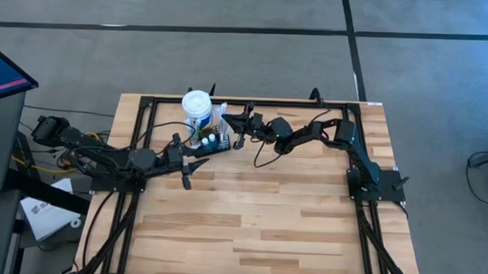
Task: Pick & Place toothbrushing station
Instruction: Put the purple toothbrush into the wire organizer
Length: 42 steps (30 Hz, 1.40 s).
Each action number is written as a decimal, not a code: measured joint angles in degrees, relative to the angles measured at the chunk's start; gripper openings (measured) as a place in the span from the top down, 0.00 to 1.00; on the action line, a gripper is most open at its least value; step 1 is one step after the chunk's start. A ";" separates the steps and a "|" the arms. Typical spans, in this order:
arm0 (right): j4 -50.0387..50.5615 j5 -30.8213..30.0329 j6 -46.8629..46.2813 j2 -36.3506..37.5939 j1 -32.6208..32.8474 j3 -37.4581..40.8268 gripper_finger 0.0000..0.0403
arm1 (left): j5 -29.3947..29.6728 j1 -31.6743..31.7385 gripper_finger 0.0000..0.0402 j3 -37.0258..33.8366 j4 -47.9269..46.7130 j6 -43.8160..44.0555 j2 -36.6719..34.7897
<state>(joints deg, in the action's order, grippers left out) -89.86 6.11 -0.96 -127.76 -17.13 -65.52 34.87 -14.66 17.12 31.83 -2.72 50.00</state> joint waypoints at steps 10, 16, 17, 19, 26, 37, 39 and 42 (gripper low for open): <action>0.51 0.31 2.18 0.00 -0.30 -1.49 1.00 | 0.00 0.00 0.71 0.00 -0.02 0.00 0.00; 3.28 1.57 1.60 0.00 -0.26 -1.50 1.00 | 0.00 0.00 0.71 0.00 -0.09 0.00 0.00; 4.29 1.57 1.59 0.00 -0.26 -1.51 1.00 | 0.00 0.00 0.71 0.00 -0.09 0.00 0.00; 4.81 1.60 1.56 0.00 -0.26 -1.49 1.00 | 0.00 0.00 0.71 0.00 -0.09 0.00 0.00; 5.31 2.15 0.93 0.00 -0.11 -1.49 1.00 | 0.00 0.00 0.71 0.00 -0.09 0.00 0.00; 10.43 3.06 -1.04 0.00 -0.13 -1.49 1.00 | 0.02 0.00 0.71 0.00 -0.57 0.00 0.02; 10.34 3.06 -1.09 0.02 -0.08 -1.49 1.00 | 0.02 0.00 0.71 0.00 -0.80 0.00 0.02; 12.00 3.08 -1.87 1.13 -0.08 -1.49 1.00 | 0.02 0.00 0.71 0.00 -0.94 0.00 0.02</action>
<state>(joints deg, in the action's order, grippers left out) -77.87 9.19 -2.83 -126.64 -17.21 -67.00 34.89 -14.66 17.12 30.89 -2.72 50.02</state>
